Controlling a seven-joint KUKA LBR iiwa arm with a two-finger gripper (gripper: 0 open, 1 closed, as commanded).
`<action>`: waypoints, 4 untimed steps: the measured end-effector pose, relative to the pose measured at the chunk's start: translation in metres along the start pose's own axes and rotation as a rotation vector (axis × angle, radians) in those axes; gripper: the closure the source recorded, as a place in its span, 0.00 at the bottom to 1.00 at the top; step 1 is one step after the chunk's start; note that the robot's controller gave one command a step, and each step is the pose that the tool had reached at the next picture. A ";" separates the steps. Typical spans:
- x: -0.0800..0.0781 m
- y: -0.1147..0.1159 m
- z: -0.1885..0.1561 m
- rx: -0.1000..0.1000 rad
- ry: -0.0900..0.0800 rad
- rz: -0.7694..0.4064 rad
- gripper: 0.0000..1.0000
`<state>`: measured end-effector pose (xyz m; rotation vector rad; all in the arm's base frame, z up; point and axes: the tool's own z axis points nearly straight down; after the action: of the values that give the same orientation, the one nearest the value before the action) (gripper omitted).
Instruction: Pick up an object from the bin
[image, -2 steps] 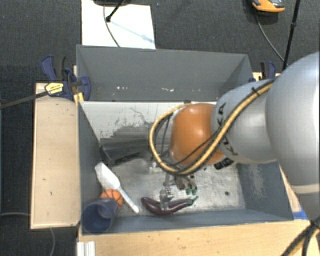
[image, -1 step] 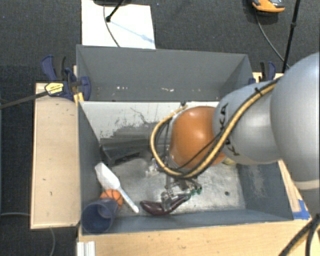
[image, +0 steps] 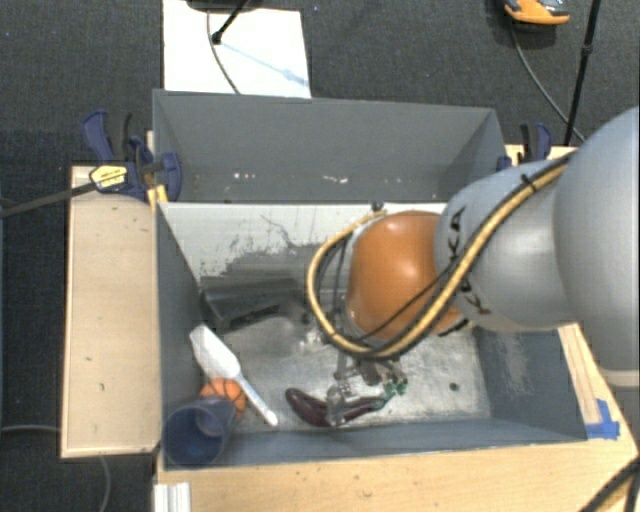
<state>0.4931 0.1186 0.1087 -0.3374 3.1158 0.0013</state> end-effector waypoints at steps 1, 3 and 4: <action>0.004 0.005 0.006 0.000 0.005 0.245 0.00; 0.007 0.034 0.035 0.002 0.003 -0.375 1.00; 0.002 0.040 -0.081 -0.002 0.006 -0.423 1.00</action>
Offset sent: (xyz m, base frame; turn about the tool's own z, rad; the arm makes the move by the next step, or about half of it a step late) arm -0.0169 0.0329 -0.0387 -0.3806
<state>0.4816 0.1571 0.1896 -0.9863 2.9811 0.0011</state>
